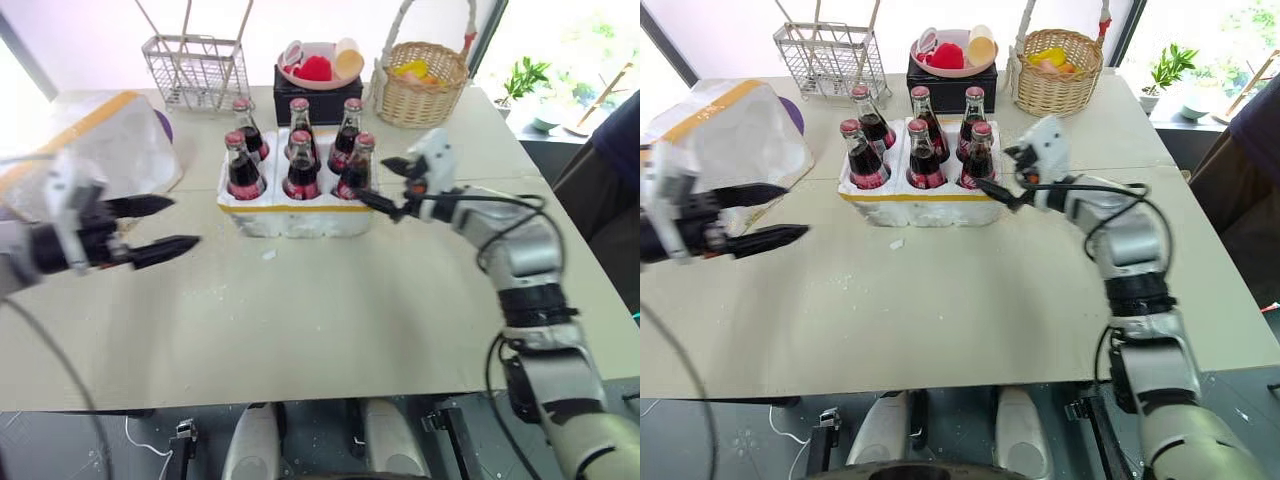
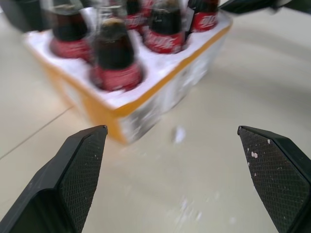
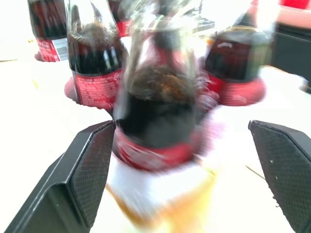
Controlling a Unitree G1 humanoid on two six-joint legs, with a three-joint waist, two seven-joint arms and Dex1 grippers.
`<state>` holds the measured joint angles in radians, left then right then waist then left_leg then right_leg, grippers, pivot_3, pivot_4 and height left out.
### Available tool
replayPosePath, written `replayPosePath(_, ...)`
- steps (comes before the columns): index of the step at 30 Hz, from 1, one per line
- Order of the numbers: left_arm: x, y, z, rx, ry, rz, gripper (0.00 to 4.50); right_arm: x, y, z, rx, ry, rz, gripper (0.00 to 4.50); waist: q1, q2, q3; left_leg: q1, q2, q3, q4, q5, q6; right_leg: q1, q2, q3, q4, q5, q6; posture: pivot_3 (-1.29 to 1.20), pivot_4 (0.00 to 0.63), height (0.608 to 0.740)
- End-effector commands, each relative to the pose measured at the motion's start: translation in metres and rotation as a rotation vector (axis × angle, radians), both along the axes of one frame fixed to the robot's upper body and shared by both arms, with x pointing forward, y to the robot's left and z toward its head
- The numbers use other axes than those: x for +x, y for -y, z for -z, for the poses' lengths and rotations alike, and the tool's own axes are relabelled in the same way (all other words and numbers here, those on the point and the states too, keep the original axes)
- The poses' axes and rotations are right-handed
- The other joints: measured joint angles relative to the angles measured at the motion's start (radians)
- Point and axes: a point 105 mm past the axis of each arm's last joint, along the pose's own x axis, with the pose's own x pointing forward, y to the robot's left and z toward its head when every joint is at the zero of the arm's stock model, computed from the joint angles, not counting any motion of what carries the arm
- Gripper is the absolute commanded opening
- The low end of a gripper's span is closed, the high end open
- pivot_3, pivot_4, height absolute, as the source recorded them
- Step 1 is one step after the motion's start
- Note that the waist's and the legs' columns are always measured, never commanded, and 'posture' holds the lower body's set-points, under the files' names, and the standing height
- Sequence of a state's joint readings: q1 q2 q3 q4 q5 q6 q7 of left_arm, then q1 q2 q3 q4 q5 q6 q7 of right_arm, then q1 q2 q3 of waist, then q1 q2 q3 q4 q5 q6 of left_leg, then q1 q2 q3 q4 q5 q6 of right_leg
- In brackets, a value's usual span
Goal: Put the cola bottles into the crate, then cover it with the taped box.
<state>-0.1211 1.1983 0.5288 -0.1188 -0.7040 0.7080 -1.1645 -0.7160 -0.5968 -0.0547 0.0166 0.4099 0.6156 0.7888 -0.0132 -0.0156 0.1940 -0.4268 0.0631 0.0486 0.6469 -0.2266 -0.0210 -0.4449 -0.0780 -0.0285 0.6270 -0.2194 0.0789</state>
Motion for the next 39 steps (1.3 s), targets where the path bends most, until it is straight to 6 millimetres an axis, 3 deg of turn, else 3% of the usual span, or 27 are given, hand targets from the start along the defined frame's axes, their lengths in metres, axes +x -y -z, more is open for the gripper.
replayPosePath(1, -0.024, -0.069, -0.039, 0.14, 0.015, -0.155, 4.5, -0.038, 0.029, -0.054, 0.026, 0.082, -0.056, 4.46, -0.001, 0.0, 0.001, -0.001, 0.0, 0.0, 0.0, 0.0, 0.0, -0.001, 0.0, 0.0, 0.0, -0.001, -0.001, 0.0, 0.15, 0.74)
replayPosePath(5, -0.038, -0.116, -0.053, 0.244, -0.049, -0.254, 4.5, -0.059, 0.045, -0.073, 0.031, 0.058, -0.078, 4.46, -0.002, -0.001, 0.0, 0.002, 0.001, 0.001, -0.001, 0.0, 0.0, -0.001, -0.001, -0.002, 0.0, -0.004, -0.006, 0.0, 0.15, 0.74)
replayPosePath(8, -0.042, -0.139, -0.048, 0.357, -0.118, -0.307, 4.5, -0.078, 0.04, -0.084, 0.028, 0.053, -0.173, 4.46, -0.003, 0.0, 0.001, 0.002, 0.002, 0.004, -0.002, -0.001, -0.001, -0.004, -0.003, -0.002, -0.001, -0.004, -0.007, 0.0, 0.15, 0.74)
replayPosePath(11, -0.031, -0.152, -0.041, 0.384, -0.122, -0.353, 4.5, -0.088, 0.031, -0.09, 0.051, 0.065, -0.245, 4.46, 0.0, -0.001, 0.001, 0.0, 0.002, 0.006, -0.002, -0.001, -0.001, -0.006, -0.004, -0.002, 0.001, -0.003, -0.007, 0.0, 0.15, 0.74)
replayPosePath(15, -0.012, -0.164, -0.021, 0.453, -0.209, -0.399, 4.5, -0.08, 0.029, -0.089, 0.057, 0.08, -0.195, 4.46, 0.01, -0.001, 0.0, -0.001, 0.002, 0.007, -0.002, 0.0, 0.0, -0.007, -0.002, -0.002, 0.003, -0.003, -0.007, 0.0, 0.15, 0.74)
replayPosePath(24, 0.038, -0.161, 0.0, 0.552, -0.226, -0.494, 4.5, -0.088, 0.035, -0.085, 0.044, 0.083, -0.141, 4.46, 0.027, -0.006, 0.001, -0.003, 0.002, 0.007, 0.001, 0.0, 0.0, -0.007, -0.002, -0.002, 0.004, -0.001, -0.002, 0.0, 0.15, 0.74)
replayPosePath(36, 0.064, -0.148, 0.015, 0.514, -0.231, -0.532, 4.5, -0.096, 0.042, -0.076, 0.041, 0.075, -0.07, 4.46, 0.024, -0.009, 0.001, -0.003, 0.002, 0.006, 0.002, 0.0, 0.0, -0.007, -0.002, -0.002, 0.005, -0.001, -0.002, 0.0, 0.15, 0.74)
replayPosePath(39, 0.063, -0.137, 0.014, 0.42, -0.28, -0.49, 4.5, -0.094, 0.043, -0.077, 0.038, 0.081, -0.058, 4.46, 0.024, -0.01, 0.0, -0.003, 0.002, 0.006, 0.002, 0.0, 0.0, -0.007, -0.002, -0.002, 0.004, -0.001, -0.002, 0.0, 0.15, 0.74)
